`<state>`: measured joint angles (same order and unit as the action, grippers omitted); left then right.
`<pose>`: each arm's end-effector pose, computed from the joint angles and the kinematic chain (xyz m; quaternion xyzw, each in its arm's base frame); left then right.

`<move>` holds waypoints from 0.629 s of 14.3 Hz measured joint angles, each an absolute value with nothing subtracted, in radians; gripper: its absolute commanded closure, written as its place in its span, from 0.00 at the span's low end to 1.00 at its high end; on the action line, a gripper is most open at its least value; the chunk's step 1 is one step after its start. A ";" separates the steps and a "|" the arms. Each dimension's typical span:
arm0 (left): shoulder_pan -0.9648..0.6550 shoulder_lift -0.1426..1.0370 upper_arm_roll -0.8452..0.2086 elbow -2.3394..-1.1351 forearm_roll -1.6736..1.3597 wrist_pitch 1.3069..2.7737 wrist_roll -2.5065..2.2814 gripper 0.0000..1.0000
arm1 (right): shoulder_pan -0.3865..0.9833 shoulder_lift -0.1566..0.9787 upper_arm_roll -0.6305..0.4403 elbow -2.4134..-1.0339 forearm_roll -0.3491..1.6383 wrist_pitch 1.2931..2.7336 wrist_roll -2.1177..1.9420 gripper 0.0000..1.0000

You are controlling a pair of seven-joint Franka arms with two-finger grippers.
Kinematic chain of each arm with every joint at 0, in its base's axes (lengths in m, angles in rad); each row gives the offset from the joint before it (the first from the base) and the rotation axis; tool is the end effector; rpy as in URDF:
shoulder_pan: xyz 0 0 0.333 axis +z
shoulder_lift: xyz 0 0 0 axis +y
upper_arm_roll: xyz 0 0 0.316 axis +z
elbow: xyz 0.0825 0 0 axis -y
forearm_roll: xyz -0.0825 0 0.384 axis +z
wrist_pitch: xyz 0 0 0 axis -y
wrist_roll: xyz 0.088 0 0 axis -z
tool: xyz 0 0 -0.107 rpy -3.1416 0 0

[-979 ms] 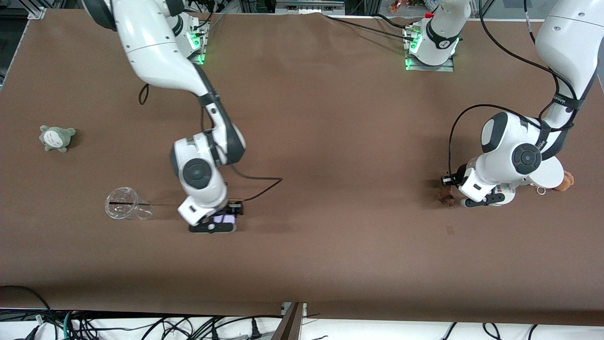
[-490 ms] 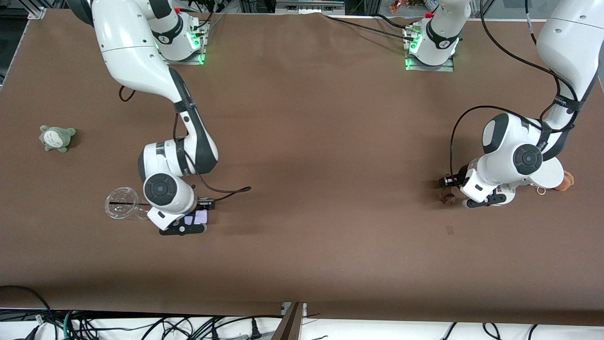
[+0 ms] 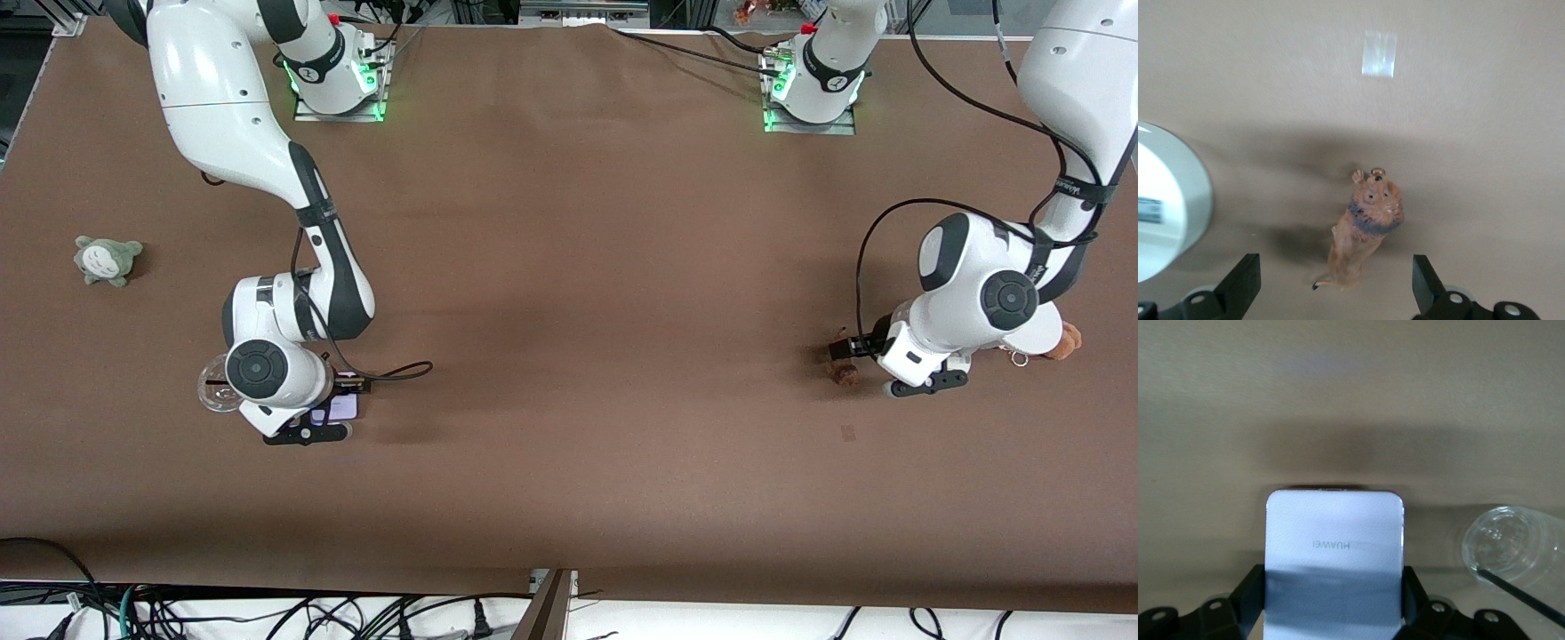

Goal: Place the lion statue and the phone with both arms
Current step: 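Carry the lion toward the lamp while the right gripper carries the phone, then set the lion by the lamp while the right gripper sets the phone by the cup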

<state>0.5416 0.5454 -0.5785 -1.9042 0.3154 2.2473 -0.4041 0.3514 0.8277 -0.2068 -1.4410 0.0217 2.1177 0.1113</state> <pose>0.6176 0.0026 0.2432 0.9931 0.1037 -0.0509 0.0174 0.6969 0.1279 0.1926 0.9946 0.0377 -0.0578 0.0771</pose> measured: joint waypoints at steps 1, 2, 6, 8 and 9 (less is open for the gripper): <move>0.542 0.534 -0.590 -1.874 0.315 2.192 -0.404 0.00 | 0.348 0.828 -0.207 -1.444 0.022 2.121 0.111 0.78; 0.544 0.524 -0.606 -1.838 0.315 2.126 -0.404 0.00 | 0.346 0.828 -0.207 -1.444 0.022 2.123 0.111 0.78; 0.545 0.465 -0.695 -1.665 0.292 1.818 -0.405 0.00 | 0.340 0.828 -0.207 -1.448 0.022 2.128 0.111 0.76; 0.544 0.426 -0.716 -1.590 0.270 1.720 -0.353 0.00 | 0.338 0.828 -0.207 -1.450 0.022 2.132 0.111 0.13; 0.547 0.409 -0.716 -1.557 0.237 1.694 -0.306 0.00 | 0.335 0.828 -0.207 -1.452 0.023 2.135 0.111 0.00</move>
